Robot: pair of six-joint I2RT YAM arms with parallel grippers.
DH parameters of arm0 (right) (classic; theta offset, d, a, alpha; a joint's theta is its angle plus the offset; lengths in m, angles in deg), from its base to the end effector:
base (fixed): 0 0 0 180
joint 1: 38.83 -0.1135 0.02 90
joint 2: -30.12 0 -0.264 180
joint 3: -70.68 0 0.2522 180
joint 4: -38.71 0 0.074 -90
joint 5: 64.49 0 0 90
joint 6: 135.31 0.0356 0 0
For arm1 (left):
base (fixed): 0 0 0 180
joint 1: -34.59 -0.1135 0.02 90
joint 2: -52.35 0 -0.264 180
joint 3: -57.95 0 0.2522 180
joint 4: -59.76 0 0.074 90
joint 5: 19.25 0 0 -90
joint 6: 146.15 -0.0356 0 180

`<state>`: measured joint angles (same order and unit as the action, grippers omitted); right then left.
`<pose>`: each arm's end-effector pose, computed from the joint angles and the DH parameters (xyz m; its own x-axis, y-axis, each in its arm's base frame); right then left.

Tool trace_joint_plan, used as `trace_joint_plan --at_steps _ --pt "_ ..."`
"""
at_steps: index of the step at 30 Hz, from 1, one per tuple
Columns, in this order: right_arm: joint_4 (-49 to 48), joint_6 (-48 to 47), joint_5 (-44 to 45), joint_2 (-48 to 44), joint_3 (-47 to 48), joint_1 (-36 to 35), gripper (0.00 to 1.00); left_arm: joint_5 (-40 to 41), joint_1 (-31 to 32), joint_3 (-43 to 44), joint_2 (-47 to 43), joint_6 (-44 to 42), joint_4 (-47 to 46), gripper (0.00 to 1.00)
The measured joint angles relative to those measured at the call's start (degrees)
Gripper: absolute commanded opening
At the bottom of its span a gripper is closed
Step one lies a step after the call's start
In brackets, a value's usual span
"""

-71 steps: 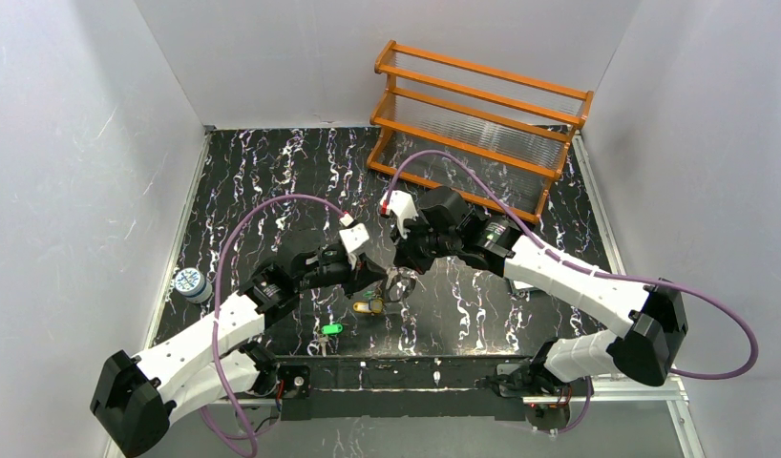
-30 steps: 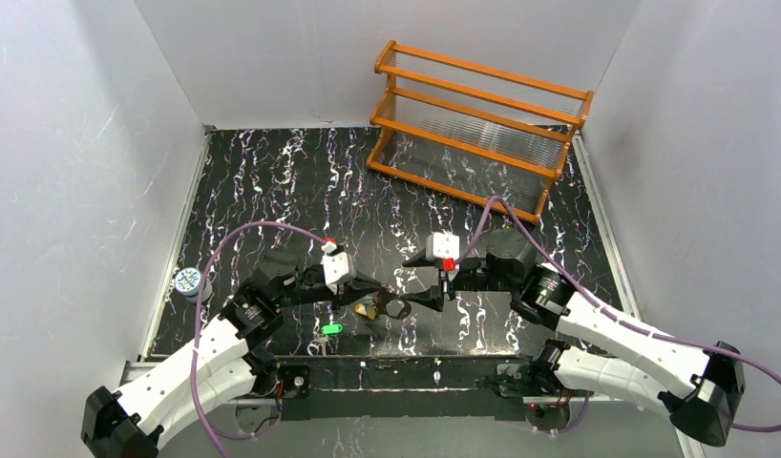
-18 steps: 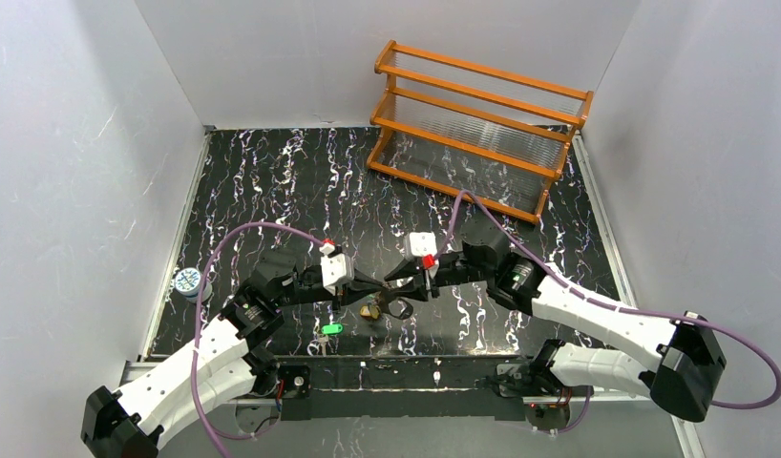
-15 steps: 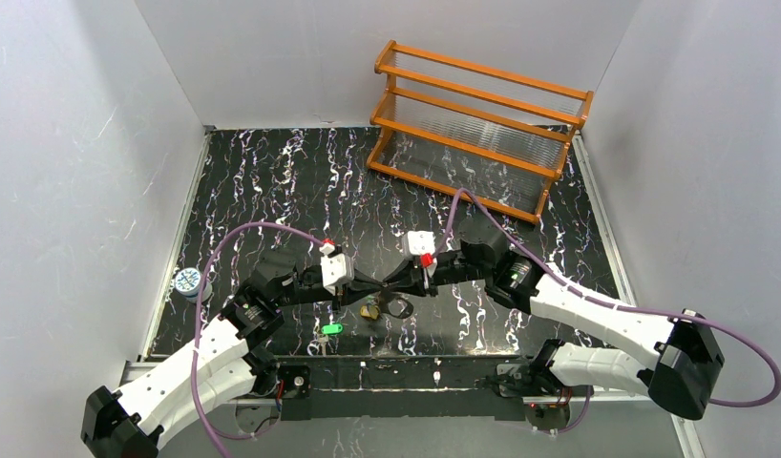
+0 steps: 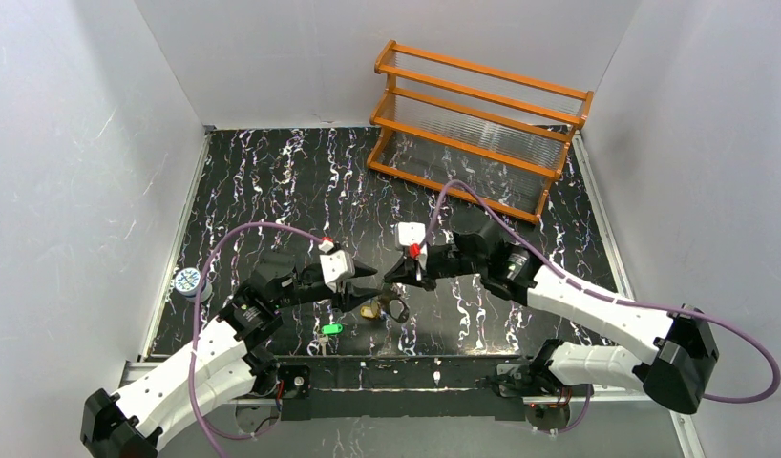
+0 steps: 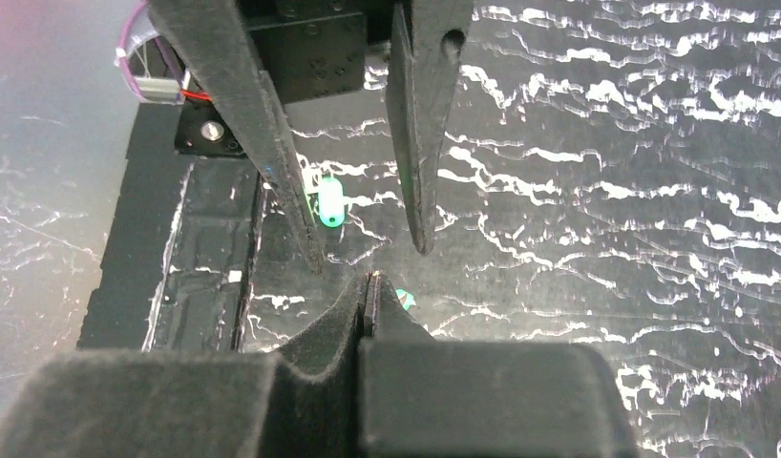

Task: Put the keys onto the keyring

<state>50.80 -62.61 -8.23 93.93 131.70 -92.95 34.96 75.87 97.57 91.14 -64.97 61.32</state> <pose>0.1337 0.2186 0.3115 0.1502 -0.2142 -0.9652 -0.9884 -0.0118 -0.1512 0.1135 -0.1273 0.2812 0.1400 0.0426 -0.9892 0.9646 0.2199 0.1460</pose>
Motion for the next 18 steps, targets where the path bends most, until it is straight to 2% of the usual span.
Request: trace_joint_plan --at_steps 5,12,18 --pt "10.7 -0.7 4.5 4.8 8.0 0.0 0.01 5.1 0.1 0.3 -0.5 -0.2 2.6 0.45" --pt "24.9 0.9 9.3 13.9 19.2 -0.3 0.01 6.2 0.1 0.3 0.3 -0.1 1.4 0.4" --pt "31.5 1.7 10.0 16.9 21.4 -0.4 0.01 4.3 0.1 -0.7 3.1 0.4 -3.5 0.33"
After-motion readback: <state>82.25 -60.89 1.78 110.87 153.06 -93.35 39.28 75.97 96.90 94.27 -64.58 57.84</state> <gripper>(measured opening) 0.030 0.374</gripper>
